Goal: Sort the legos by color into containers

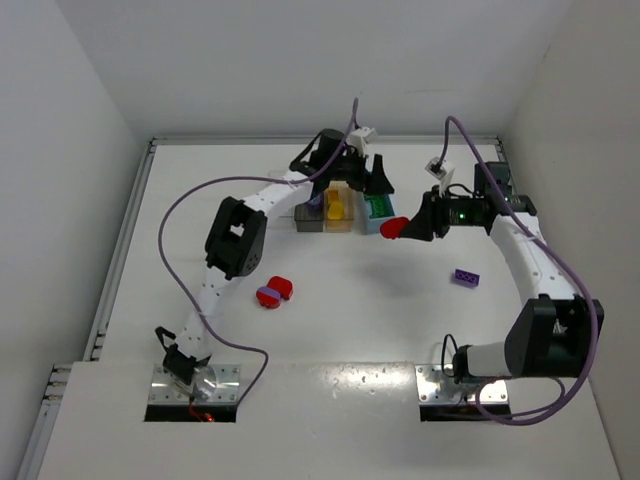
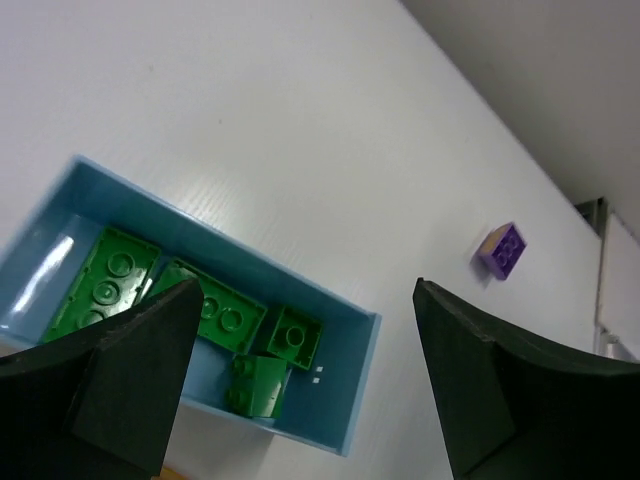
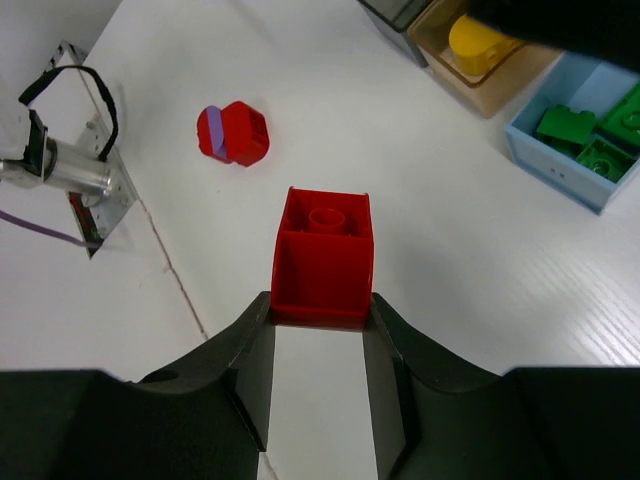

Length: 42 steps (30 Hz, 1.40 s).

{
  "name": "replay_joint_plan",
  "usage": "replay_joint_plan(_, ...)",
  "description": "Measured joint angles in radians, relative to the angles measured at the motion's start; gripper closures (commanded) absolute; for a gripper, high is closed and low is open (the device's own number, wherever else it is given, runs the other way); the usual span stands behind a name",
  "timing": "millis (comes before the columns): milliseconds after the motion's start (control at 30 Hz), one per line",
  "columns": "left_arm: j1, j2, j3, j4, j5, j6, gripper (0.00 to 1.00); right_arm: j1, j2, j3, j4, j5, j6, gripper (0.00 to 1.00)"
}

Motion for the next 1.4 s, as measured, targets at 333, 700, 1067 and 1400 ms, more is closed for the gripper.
replay_joint_plan(333,0.233,-0.556,-0.265,0.062,-0.156,-0.044,0.01,0.252,0.219,0.206,0.241,0.075,0.178,1.0)
replay_joint_plan(700,0.581,-0.947,-0.524,-0.203,-0.316,0.115,0.0,0.563,0.787,0.793,0.393,0.243,0.264,1.0)
replay_joint_plan(1067,0.723,-0.97,-0.719,-0.349,-0.194,0.142,0.0,0.586,1.022,0.941,0.345,0.404,0.286,0.9)
replay_joint_plan(1400,0.711,-0.957,-0.719,-0.344,-0.126,0.153,0.0,0.634,1.02,0.966,0.343,0.478,0.264,0.17)
